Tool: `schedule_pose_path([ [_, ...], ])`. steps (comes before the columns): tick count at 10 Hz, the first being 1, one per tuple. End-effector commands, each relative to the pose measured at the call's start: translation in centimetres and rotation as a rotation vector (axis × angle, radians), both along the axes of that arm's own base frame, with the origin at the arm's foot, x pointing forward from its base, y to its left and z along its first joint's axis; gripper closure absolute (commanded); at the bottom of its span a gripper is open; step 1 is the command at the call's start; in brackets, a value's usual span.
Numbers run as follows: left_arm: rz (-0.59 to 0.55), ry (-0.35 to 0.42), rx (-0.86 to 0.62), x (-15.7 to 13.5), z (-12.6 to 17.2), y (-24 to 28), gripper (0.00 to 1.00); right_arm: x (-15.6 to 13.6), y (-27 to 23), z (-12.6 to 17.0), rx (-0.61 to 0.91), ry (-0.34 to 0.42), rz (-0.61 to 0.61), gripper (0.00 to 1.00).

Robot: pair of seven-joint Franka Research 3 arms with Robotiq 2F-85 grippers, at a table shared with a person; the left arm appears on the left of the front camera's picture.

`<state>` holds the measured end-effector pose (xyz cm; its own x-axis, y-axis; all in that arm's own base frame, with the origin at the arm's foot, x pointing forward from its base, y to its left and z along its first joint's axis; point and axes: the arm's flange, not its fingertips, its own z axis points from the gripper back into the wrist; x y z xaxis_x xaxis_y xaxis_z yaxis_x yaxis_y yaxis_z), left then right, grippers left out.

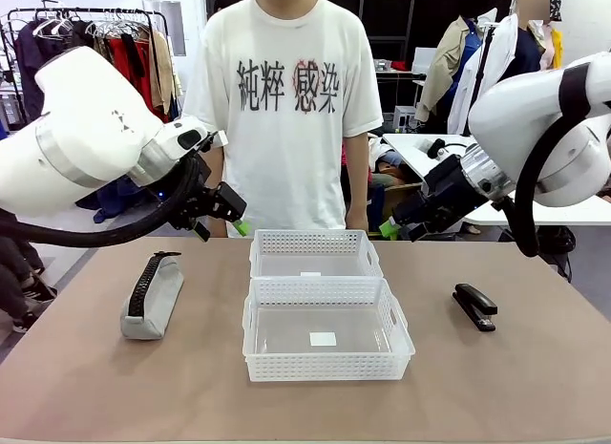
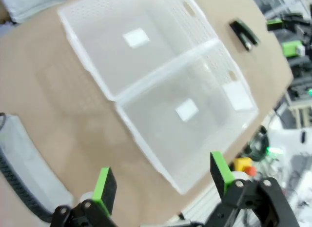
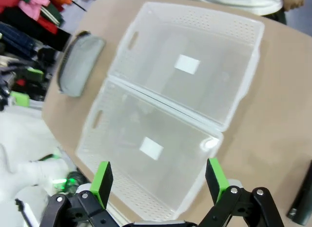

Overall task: Distribute items into two baskets.
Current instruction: Pick up the Pencil pouch that the person points to.

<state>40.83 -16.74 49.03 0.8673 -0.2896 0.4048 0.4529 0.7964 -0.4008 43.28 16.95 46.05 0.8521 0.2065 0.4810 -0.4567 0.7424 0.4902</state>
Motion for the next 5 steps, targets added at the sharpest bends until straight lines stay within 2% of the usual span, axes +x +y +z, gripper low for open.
schedule_pose_path([
  [1, -0.096, 0.113, -0.110, 0.9, 1.4, 0.5, 0.00, 1.5, 0.4, 1.6, 0.201, 0.073, -0.035, 0.00],
  [3, -0.089, 0.170, -0.253, 1.1, 2.7, 1.3, 0.00, 2.1, 0.2, 3.2, 0.341, 0.122, -0.063, 0.00],
  [5, -0.054, 0.176, -0.455, 1.4, 4.4, 2.2, 0.00, 2.8, 0.2, 5.2, 0.485, 0.139, -0.075, 0.00],
])
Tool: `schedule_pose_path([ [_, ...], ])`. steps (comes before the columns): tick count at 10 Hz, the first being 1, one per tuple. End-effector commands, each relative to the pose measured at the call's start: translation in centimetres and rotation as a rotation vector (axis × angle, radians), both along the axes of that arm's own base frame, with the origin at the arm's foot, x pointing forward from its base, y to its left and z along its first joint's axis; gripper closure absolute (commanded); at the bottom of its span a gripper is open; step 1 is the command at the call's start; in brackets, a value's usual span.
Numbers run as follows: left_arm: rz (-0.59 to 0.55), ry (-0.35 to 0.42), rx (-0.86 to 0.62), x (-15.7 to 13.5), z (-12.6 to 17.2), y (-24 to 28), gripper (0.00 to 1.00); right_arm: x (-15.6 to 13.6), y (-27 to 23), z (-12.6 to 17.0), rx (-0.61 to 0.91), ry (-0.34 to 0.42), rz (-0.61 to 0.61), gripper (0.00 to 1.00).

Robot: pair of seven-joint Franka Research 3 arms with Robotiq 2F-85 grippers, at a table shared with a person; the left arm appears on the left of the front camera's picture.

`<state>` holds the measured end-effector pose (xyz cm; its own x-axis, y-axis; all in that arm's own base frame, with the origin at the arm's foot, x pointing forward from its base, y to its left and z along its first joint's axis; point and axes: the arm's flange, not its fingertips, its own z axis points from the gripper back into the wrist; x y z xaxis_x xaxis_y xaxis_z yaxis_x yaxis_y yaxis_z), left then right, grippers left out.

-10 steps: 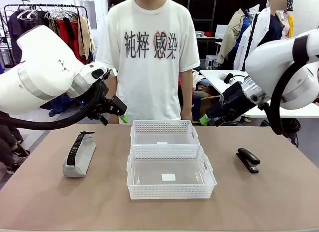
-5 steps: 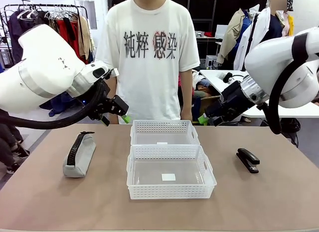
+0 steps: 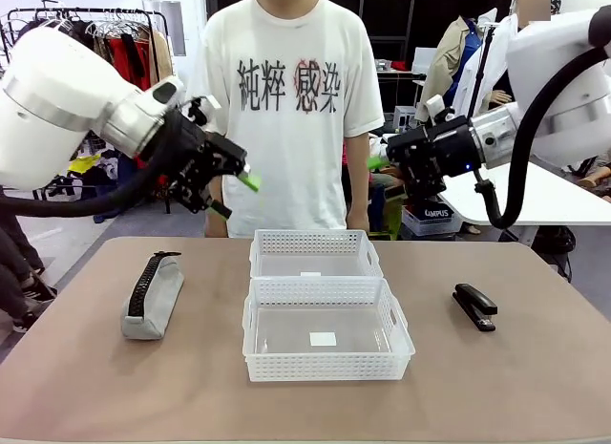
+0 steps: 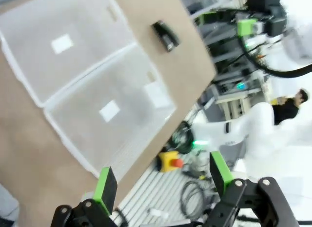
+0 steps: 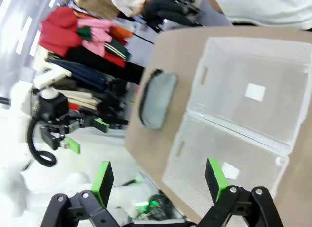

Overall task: Distribute items into two baskets.
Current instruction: Pick up the Pencil pouch that the person points to.

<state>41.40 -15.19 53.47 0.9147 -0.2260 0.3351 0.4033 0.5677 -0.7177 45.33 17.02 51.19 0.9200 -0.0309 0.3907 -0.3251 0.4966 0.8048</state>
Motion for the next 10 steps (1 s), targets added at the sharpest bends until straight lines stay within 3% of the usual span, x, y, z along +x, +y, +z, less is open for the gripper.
schedule_pose_path([
  [1, 0.049, -0.005, -0.175, 1.0, 0.8, 1.4, 0.00, 1.0, -0.1, 0.8, 0.136, -0.004, -0.028, 0.00],
  [3, 0.099, -0.036, -0.252, 1.0, 2.5, 3.1, 0.00, 1.5, -1.2, 2.3, 0.240, -0.022, -0.050, 0.00],
  [6, 0.129, -0.020, -0.319, 1.6, 3.3, 5.4, 0.00, 2.5, -3.9, 4.1, 0.361, -0.001, -0.103, 0.00],
  [8, 0.111, -0.036, -0.317, 1.9, 3.2, 5.4, 0.00, 2.8, -4.6, 4.3, 0.365, 0.002, -0.120, 0.00],
  [9, 0.118, -0.069, -0.282, 1.9, 2.9, 4.9, 0.00, 2.6, -4.2, 3.8, 0.300, -0.048, -0.110, 0.00],
  [10, 0.143, -0.007, -0.296, 1.6, 3.3, 5.9, 0.00, 2.5, -5.3, 4.4, 0.345, 0.020, -0.124, 0.00],
])
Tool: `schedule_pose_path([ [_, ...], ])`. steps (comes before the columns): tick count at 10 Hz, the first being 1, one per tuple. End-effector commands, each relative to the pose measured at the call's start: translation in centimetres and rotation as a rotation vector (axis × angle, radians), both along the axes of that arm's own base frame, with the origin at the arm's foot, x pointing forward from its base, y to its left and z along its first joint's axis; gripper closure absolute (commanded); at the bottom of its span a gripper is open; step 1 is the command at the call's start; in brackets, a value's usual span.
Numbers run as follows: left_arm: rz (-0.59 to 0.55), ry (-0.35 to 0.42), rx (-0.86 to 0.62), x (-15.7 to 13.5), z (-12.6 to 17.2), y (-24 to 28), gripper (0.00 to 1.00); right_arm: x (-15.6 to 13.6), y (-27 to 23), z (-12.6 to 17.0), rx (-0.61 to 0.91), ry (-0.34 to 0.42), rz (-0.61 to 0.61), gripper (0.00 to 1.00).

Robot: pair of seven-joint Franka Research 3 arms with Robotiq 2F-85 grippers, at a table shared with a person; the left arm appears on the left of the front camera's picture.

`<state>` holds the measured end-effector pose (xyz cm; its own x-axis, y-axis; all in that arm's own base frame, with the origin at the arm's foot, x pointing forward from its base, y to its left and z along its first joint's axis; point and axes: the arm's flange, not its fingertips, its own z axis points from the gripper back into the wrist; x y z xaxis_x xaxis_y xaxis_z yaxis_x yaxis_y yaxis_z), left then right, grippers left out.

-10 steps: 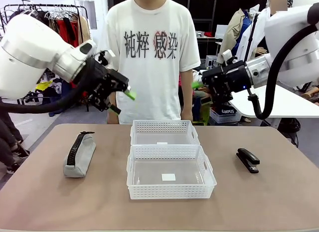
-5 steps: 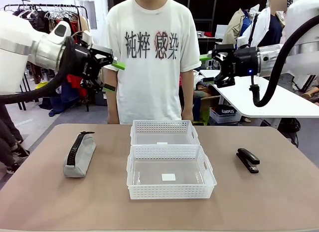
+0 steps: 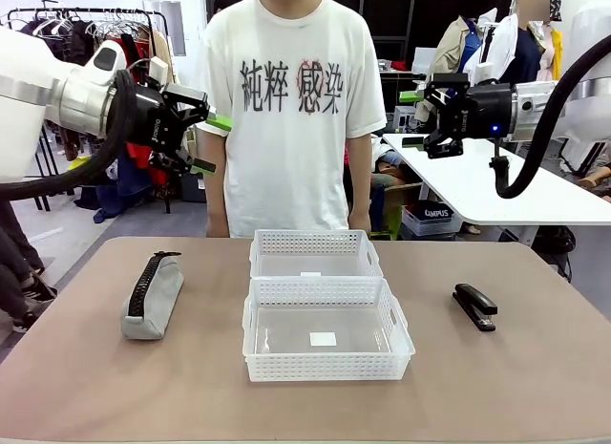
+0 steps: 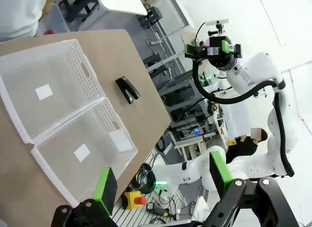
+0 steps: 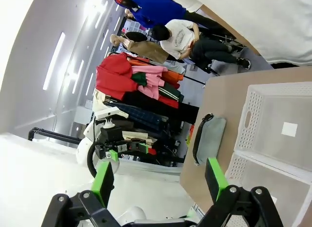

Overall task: Distribute items into two baskets.
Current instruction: Pick up the Pencil pouch that the person points to.

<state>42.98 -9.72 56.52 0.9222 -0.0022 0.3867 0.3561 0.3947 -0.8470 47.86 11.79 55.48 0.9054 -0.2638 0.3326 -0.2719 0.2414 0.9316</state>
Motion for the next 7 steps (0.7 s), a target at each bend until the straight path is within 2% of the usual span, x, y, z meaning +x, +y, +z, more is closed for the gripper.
schedule_pose_path([
  [1, 0.011, 0.014, -0.014, 0.0, 0.2, 0.5, 0.00, 0.0, 0.0, 0.1, 0.013, 0.010, -0.001, 0.00],
  [5, 0.011, 0.004, 0.001, 0.1, 0.0, 0.5, 0.00, 0.0, -0.2, 0.0, 0.000, 0.001, -0.003, 0.00],
  [6, -0.061, 0.080, -0.048, -0.3, 0.8, 1.3, 0.00, -0.1, -0.5, 0.6, 0.032, 0.031, 0.006, 0.00],
  [7, -0.086, 0.105, -0.088, -0.5, 1.4, 1.9, 0.00, -0.2, -0.9, 1.4, 0.060, 0.058, 0.019, 0.00],
])
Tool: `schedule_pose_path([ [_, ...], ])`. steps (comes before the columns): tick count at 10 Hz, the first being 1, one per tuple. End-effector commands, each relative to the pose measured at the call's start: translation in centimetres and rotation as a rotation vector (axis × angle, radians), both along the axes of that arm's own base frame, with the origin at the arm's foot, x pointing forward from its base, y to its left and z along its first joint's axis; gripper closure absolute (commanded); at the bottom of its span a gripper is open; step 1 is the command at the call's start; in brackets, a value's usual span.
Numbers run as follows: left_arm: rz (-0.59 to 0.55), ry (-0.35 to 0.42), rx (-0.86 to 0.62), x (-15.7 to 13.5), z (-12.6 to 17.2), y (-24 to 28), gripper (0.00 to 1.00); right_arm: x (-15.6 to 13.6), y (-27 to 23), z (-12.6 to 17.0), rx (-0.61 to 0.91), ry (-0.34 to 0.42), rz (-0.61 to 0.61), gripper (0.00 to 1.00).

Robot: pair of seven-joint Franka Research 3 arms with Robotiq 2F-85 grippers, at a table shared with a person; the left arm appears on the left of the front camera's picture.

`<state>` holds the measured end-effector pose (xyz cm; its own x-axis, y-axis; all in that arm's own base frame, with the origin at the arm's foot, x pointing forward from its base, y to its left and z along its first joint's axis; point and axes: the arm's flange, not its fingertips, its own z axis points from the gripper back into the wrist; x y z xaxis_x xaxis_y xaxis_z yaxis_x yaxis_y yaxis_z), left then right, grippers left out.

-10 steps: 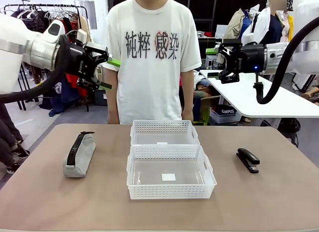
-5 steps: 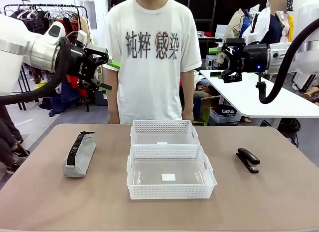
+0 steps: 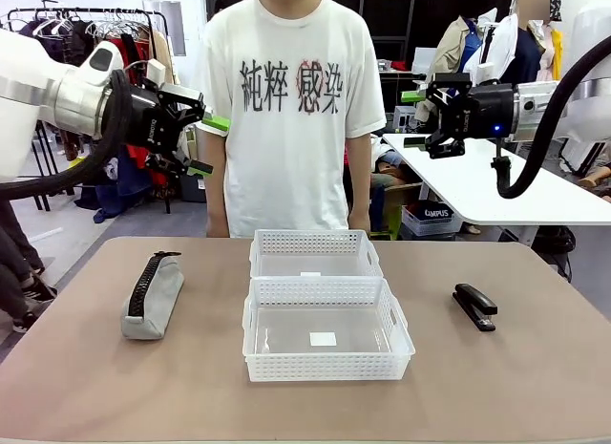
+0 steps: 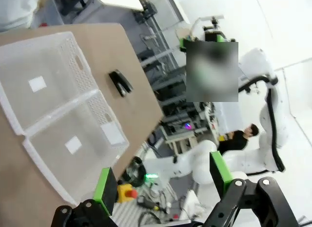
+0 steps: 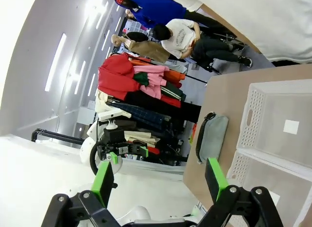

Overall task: Distribute items into two baskets.
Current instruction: Pick up the Pencil pouch that the person points to.

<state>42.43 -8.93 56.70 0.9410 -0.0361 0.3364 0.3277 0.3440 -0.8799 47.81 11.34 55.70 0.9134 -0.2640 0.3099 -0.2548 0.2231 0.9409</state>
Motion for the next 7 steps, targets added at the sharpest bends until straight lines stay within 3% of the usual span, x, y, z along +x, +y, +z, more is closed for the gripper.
schedule_pose_path([
  [1, -0.054, 0.071, -0.085, -0.2, 1.9, 1.7, 0.00, -0.3, -0.8, 1.9, 0.063, 0.054, 0.020, 0.00],
  [3, -0.070, 0.095, -0.156, -0.4, 2.8, 2.9, 0.00, -0.5, -1.6, 3.7, 0.106, 0.127, 0.029, 0.00],
  [7, -0.065, 0.159, -0.225, 0.2, 3.8, 5.5, 0.00, -0.2, -4.0, 6.3, 0.135, 0.193, 0.045, 0.00],
])
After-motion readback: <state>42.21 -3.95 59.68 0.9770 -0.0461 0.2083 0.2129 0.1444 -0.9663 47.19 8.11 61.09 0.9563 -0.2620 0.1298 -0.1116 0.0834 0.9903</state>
